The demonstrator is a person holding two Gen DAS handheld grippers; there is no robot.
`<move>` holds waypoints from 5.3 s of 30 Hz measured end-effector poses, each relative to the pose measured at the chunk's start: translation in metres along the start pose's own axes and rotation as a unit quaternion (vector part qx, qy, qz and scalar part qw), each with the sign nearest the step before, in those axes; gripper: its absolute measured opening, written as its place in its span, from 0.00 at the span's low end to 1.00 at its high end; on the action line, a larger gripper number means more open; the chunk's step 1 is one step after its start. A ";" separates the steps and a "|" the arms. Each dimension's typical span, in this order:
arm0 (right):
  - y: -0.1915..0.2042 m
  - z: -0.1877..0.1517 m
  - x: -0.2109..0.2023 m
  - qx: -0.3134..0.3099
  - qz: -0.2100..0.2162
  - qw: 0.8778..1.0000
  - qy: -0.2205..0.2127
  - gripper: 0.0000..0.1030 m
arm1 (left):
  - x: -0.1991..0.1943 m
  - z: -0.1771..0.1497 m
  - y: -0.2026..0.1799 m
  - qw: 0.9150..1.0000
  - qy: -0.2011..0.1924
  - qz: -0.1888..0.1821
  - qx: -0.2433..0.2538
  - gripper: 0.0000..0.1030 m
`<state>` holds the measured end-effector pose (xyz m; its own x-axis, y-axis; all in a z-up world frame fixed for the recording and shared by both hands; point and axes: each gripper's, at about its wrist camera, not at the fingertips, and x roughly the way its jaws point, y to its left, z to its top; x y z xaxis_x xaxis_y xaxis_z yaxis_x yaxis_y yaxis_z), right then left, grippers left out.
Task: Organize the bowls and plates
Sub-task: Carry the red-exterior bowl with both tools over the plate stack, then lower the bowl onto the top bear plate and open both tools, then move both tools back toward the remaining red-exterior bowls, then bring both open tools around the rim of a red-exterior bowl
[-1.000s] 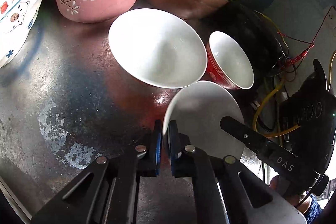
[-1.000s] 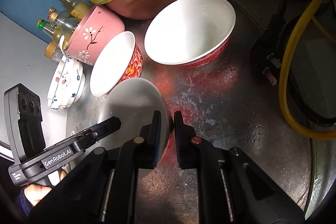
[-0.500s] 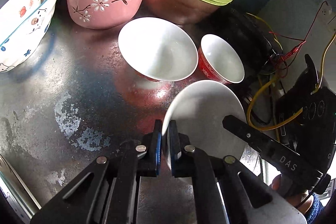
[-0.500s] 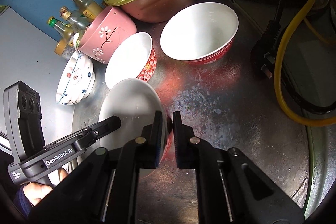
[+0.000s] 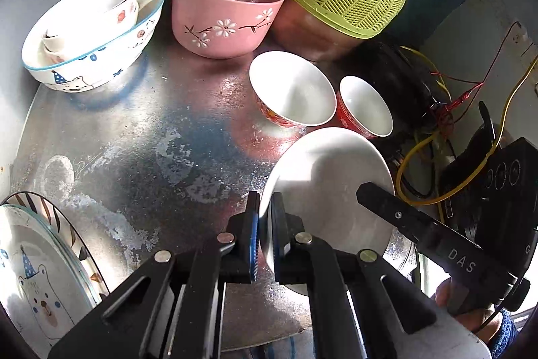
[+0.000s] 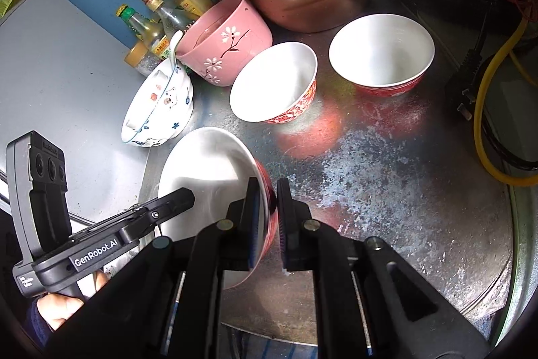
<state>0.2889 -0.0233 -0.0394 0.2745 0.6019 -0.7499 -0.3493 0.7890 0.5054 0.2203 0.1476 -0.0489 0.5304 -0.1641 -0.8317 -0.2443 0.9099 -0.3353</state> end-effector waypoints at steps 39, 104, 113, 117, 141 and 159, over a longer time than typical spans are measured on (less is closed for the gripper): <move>0.151 -0.040 0.049 -0.146 0.073 0.983 0.080 0.10 | -0.108 -0.061 0.134 0.985 -0.076 0.077 -0.137 0.06; 0.147 -0.037 0.045 -0.141 0.051 0.986 0.075 1.00 | -0.122 -0.085 0.157 0.974 -0.078 0.139 -0.160 0.98; 0.108 -0.026 0.023 -0.111 0.036 0.991 0.058 1.00 | -0.105 -0.069 0.127 0.981 -0.067 0.126 -0.129 0.98; 0.087 -0.022 0.014 -0.095 0.025 0.994 0.048 1.00 | -0.096 -0.062 0.112 0.985 -0.061 0.119 -0.113 0.98; -0.009 0.013 -0.032 -0.002 -0.032 0.999 -0.014 1.00 | -0.030 -0.004 0.026 0.998 -0.024 0.063 -0.020 0.98; -0.031 0.069 -0.004 0.013 -0.020 0.999 -0.033 0.69 | 0.038 0.064 0.015 0.998 -0.022 0.003 -0.053 0.86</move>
<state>0.3608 -0.0414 -0.0226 0.3466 0.5758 -0.7405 -0.3140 0.8151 0.4868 0.2892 0.1797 -0.0575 0.5626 -0.1402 -0.8147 -0.3309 0.8649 -0.3774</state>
